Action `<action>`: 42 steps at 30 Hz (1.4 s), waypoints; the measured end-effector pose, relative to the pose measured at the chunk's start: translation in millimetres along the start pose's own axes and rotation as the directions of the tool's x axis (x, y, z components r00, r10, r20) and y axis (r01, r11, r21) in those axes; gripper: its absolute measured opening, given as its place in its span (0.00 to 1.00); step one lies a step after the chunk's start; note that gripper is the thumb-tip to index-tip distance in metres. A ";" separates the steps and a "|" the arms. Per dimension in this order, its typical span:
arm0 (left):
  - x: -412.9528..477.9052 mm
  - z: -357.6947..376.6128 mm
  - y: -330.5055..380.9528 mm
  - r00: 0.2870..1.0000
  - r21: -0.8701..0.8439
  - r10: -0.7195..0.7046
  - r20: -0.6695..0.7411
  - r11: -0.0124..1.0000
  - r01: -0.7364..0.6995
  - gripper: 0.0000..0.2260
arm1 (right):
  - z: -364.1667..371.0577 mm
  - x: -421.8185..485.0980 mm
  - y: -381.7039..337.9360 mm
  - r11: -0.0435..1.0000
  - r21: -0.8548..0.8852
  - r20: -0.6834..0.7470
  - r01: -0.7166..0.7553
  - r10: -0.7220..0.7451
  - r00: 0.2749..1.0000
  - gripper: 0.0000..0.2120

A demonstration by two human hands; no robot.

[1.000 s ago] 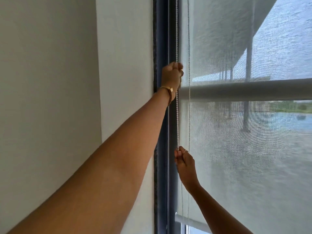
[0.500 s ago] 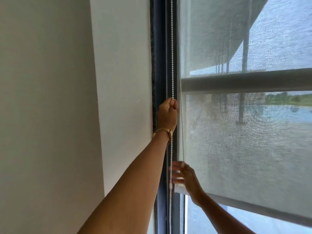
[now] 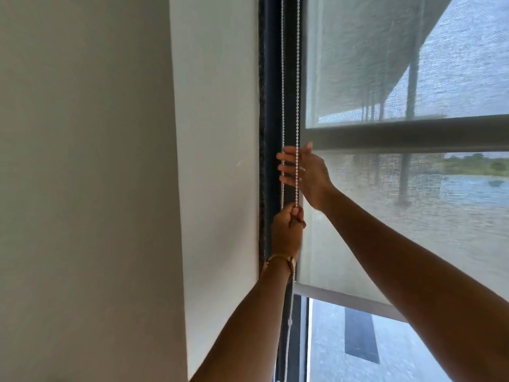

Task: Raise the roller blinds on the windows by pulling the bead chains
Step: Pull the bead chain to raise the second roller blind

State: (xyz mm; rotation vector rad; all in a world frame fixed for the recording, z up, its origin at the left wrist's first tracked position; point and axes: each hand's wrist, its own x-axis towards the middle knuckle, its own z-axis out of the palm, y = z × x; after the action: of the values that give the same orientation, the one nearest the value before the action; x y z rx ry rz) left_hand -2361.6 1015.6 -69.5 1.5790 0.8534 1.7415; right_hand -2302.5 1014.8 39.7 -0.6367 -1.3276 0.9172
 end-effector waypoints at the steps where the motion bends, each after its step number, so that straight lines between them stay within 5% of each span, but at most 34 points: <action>1: -4.0 0.0 -2.9 1.000 0.012 -0.010 0.000 1.000 0.010 0.12 | 4.4 3.6 -6.5 1.000 0.019 -0.021 0.002 -0.001 1.000 0.25; 11: -37.0 -29.6 -50.8 0.995 0.129 -0.089 -0.040 0.987 0.094 0.12 | 38.0 36.4 -52.9 0.991 0.011 -0.109 0.133 -0.131 0.985 0.17; 17: -61.2 -25.2 -74.4 0.994 0.253 -0.104 0.026 0.963 0.094 0.13 | 38.6 39.7 -30.1 0.882 -0.358 -0.187 0.307 -0.390 0.901 0.17; 21: -77.4 -27.8 -88.1 0.978 0.301 -0.164 0.127 0.946 0.120 0.13 | 25.7 23.1 -3.7 0.829 -0.451 -0.222 0.332 -0.464 0.858 0.18; 29: -78.5 -42.1 -74.0 0.814 0.467 -0.422 0.398 0.857 0.216 0.10 | -3.2 -8.6 39.4 0.830 -0.420 -0.224 0.367 -0.487 0.844 0.17; 33: -51.4 -38.4 -39.1 0.781 0.354 -0.407 0.473 0.900 0.255 0.20 | -13.7 -22.9 52.0 0.814 -0.455 -0.252 0.361 -0.506 0.825 0.14; 37: -11.8 -31.2 14.6 0.897 0.084 -0.236 0.373 0.972 0.221 0.26 | -19.7 -39.9 61.0 0.828 -0.447 -0.270 0.338 -0.485 0.832 0.15; 42: 39.8 -24.7 91.6 0.955 -0.065 -0.098 0.280 0.991 0.121 0.28 | -15.8 -55.4 74.1 0.876 -0.376 -0.280 0.301 -0.417 0.865 0.11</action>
State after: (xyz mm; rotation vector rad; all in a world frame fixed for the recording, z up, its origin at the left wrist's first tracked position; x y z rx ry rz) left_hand -2392.1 992.2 25.9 1.6397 0.7090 1.4183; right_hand -2301.1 1007.9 -54.0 -0.7289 -1.2190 0.2559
